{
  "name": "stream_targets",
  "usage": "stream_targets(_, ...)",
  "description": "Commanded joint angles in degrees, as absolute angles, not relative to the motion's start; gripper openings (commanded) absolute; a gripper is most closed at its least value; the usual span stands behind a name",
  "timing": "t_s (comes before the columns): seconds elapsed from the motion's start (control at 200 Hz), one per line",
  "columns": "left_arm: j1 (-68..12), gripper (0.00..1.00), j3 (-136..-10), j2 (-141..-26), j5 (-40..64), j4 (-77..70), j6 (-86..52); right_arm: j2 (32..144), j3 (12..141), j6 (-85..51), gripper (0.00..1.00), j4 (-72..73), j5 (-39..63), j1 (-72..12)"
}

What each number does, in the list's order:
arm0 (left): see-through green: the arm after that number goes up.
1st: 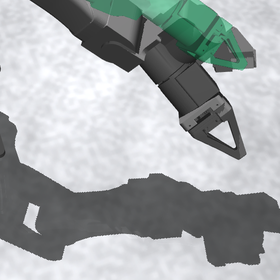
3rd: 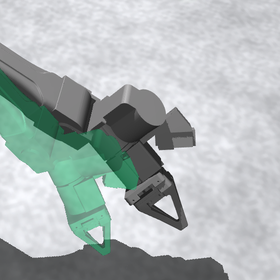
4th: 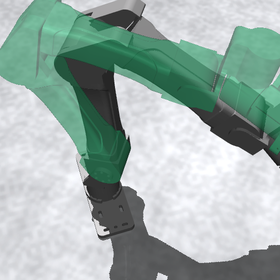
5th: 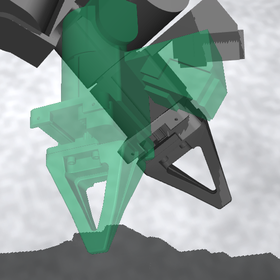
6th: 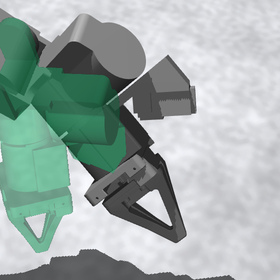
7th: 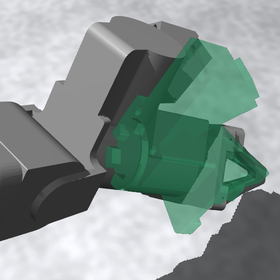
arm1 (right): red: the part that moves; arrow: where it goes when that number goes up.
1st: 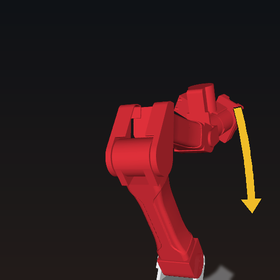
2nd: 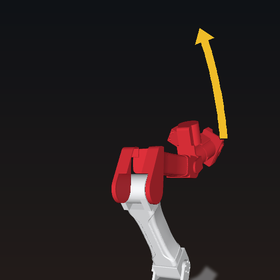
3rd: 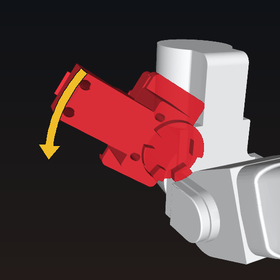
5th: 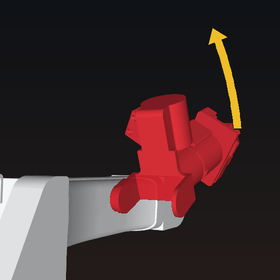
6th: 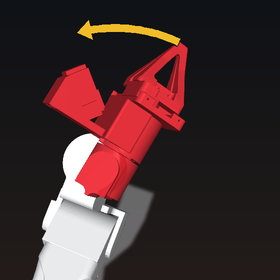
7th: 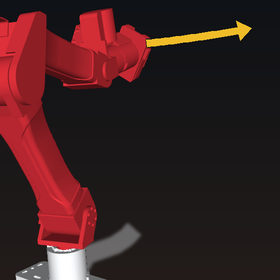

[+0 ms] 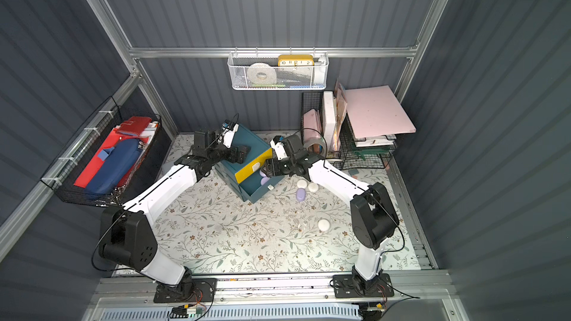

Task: Put the bluetooth earphones in the drawer according to color
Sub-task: Place the bluetooth earphone in the drawer.

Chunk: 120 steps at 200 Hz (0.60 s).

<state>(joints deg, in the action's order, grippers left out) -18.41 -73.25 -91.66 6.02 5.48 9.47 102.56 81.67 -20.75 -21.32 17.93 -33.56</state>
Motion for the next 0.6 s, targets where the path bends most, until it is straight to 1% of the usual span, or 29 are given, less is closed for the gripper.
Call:
stream_targets(0.0,-19.07,0.99,-71.47,-93.78,5.45,16.08,9.67,97.47,80.65,-19.70,0.78,-19.20,11.57,-33.82)
stream_targets(0.14,-19.07,1.00,-71.48,-93.77,5.45,16.09,9.71,93.20,78.00,-19.59,0.79,-18.72,5.73,-33.66)
stream_targets(0.36,-19.07,0.99,-71.46,-93.61,5.21,16.08,9.58,85.83,71.66,-21.52,0.81,-19.47,-0.78,-32.07)
stream_targets(0.535,-19.07,0.99,-71.53,-93.60,5.41,16.15,9.58,82.96,69.20,-24.30,0.81,-27.89,-4.65,-29.11)
stream_targets(0.595,-19.07,0.99,-71.52,-93.60,5.38,16.05,9.58,81.82,67.11,-24.52,0.81,-28.39,-5.12,-28.50)
